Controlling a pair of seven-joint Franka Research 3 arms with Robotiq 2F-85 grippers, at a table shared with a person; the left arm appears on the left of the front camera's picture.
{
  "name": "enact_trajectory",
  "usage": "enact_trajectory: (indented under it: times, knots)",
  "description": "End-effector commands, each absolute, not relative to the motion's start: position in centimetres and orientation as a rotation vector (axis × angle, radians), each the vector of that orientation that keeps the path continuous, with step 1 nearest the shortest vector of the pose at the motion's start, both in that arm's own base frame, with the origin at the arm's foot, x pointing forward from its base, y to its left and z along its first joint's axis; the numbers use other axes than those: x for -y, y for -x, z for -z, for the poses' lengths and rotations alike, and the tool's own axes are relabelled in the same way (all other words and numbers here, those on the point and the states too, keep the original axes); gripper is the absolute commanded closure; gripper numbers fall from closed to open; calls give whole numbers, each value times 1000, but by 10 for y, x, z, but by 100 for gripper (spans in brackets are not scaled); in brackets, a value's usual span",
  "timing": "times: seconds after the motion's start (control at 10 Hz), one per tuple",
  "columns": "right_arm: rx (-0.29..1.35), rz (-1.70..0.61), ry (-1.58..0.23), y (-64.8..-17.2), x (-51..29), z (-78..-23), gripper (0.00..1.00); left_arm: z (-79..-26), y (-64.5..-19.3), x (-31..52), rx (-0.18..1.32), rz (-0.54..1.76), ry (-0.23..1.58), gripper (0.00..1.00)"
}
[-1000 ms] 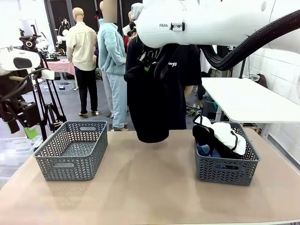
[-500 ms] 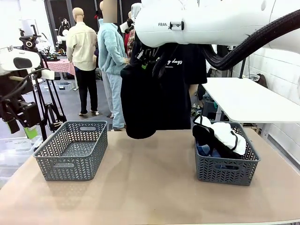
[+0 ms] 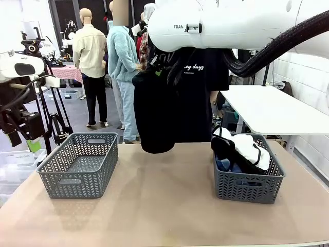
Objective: Sort the tops and bottoms.
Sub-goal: Sort the clothes according to human instructions.
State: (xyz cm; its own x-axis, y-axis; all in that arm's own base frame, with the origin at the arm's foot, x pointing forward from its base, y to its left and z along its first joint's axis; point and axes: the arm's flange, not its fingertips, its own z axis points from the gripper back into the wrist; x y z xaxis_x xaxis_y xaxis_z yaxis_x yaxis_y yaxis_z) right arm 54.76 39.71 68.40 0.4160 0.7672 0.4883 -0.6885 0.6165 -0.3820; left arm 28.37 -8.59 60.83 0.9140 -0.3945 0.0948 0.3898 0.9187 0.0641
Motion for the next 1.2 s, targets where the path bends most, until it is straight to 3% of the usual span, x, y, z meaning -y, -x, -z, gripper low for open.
enact_trajectory:
  times: [0.0, 1.1]
  knots:
    - [704, -928, 133, -550, -398, -689, 100, -608, -282, 84, 108, 414, -52, 34]
    - [704, -928, 133, -550, -398, -689, 100, -608, -282, 84, 108, 414, -52, 34]
